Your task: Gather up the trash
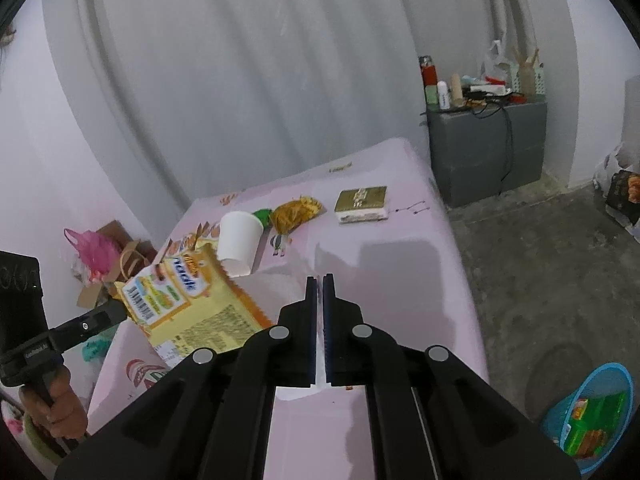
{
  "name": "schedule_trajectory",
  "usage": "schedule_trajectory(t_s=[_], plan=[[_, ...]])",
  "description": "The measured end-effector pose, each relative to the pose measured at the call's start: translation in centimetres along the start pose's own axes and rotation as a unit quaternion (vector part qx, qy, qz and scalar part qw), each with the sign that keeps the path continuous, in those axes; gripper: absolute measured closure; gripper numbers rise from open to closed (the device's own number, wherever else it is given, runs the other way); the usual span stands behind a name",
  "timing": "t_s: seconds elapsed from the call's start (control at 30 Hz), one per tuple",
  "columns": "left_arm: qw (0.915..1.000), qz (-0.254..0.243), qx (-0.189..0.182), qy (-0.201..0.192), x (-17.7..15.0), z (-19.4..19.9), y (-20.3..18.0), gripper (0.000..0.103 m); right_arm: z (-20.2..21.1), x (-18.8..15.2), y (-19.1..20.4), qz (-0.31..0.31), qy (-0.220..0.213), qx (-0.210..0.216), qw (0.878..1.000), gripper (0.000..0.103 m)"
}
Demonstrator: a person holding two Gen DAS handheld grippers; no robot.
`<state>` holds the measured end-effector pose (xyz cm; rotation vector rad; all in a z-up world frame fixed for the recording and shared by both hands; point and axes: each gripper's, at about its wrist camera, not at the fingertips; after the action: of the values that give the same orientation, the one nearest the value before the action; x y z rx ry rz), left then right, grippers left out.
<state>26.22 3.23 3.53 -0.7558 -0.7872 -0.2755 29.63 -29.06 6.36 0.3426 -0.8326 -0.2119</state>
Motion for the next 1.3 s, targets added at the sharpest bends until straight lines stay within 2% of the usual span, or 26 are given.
schedule_trajectory(t_s=[0.43,0.67,0.87,1.03,1.17,1.3], plan=[[0.9996,-0.022,-0.014,-0.002,-0.2,0.5,-4.3,0.103,7.2,-1.5,-3.3,-0.025,-0.043,-0.021,0.999,0.1],[0.9986,-0.033,-0.033,0.026,-1.6,-2.0,-8.3,0.103,12.6,-3.4,-8.3,-0.074,-0.075,-0.047,0.993,0.101],[0.9946,-0.063,-0.055,0.062,-2.8,-6.3,-13.8,0.103,18.2,-6.3,-14.2,-0.123,-0.1,-0.106,0.982,0.101],[0.9845,-0.114,-0.071,0.113,-4.8,-12.2,-20.6,0.103,22.3,-10.3,-20.4,-0.17,-0.11,-0.187,0.961,0.101],[0.9734,-0.15,-0.07,0.158,-7.2,-17.6,-25.6,0.103,23.9,-13.7,-25.1,-0.214,-0.107,-0.227,0.944,0.101],[0.9579,-0.189,-0.064,0.207,-10.7,-24.1,-30.4,0.103,24.1,-17.1,-29.9,-0.264,-0.096,-0.25,0.927,0.101]])
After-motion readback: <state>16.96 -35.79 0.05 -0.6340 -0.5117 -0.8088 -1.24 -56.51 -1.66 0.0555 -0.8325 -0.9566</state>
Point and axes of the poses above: each gripper's, at about its wrist camera, not at the fingertips, and z roughly against the way its jaws point, y to its left, x to its top
